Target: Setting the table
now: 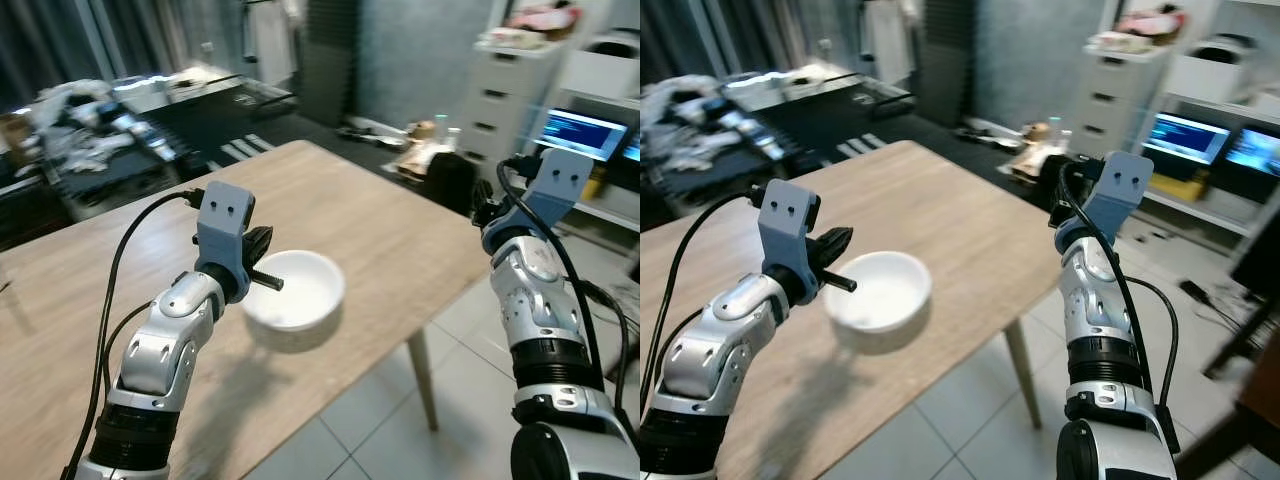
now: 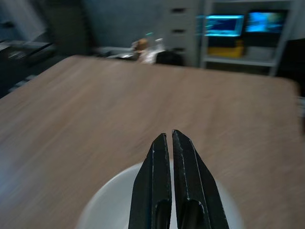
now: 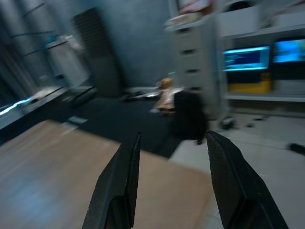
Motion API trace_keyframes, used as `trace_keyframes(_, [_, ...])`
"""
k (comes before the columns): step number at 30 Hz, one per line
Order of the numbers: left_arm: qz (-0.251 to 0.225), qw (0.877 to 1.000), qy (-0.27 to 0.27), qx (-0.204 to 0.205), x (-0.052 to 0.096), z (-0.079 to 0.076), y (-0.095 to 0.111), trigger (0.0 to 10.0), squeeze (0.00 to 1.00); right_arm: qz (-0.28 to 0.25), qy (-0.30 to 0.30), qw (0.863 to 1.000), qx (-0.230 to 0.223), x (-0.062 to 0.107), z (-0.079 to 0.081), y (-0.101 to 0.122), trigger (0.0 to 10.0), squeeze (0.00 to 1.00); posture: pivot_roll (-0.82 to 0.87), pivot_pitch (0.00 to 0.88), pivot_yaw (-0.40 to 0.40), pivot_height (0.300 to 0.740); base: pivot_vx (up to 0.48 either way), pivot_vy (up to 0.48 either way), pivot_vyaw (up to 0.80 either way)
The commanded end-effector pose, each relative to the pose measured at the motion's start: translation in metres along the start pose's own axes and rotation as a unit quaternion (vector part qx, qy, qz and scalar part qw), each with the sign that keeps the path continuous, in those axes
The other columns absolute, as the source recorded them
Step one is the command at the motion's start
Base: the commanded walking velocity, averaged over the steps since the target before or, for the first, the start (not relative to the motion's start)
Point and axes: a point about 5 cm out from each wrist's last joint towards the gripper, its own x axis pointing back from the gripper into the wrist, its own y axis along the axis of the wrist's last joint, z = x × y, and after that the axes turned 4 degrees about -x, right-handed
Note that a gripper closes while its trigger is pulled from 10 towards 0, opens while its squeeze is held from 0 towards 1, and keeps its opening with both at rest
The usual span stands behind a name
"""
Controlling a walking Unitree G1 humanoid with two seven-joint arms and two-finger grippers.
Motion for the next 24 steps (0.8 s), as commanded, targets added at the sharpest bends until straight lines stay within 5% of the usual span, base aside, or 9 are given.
trace_keyframes(1, [0.015,1.0,0.009,-0.002,-0.0008,0.0031,-0.0038,10.0,0.0,0.004,0.0,1.0,-0.004,0.0011,0.0017,-0.0024,10.0,0.0,0.06,0.064,0.138,0.74,0.0,0.0,-0.8])
trace_keyframes(24, [0.019,1.0,0.014,-0.002,-0.0026,0.0023,-0.0045,10.0,0.0,0.011,0.004,1.0,-0.006,0.0023,0.0065,-0.0065,10.0,0.0,0.06,0.056,0.138,0.74,0.0,0.0,-0.8])
